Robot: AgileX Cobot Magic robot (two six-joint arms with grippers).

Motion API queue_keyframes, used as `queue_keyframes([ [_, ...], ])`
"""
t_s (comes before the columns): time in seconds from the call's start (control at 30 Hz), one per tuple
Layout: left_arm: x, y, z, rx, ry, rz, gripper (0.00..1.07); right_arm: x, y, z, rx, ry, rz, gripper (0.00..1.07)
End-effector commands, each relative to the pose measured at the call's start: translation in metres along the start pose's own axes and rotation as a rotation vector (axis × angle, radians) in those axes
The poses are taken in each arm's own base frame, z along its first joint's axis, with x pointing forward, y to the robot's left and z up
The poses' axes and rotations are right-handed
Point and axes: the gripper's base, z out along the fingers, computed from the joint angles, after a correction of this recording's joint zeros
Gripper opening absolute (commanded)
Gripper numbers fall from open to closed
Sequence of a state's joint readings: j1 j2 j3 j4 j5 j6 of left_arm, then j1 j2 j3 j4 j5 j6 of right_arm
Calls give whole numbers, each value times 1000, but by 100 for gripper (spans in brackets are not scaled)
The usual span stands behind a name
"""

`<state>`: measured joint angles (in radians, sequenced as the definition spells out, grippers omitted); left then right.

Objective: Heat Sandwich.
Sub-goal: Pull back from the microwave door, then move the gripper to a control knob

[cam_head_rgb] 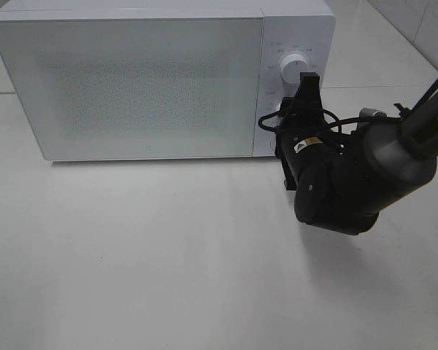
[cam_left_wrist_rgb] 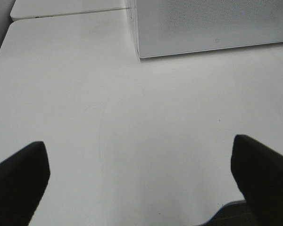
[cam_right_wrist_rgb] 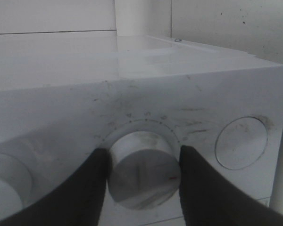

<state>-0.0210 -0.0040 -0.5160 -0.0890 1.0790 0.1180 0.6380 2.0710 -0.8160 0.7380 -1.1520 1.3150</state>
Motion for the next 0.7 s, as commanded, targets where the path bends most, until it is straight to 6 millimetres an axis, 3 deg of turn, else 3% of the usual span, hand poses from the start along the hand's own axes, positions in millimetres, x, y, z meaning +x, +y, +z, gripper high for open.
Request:
queue_keyframes([
  [0.03,1,-1,-3,9,-28,-1,100,7,18,2,-108,34,-13,5],
  [0.7,1,-1,-3,9,-28,-1,100,7,18,2,-108,34,-38,8],
])
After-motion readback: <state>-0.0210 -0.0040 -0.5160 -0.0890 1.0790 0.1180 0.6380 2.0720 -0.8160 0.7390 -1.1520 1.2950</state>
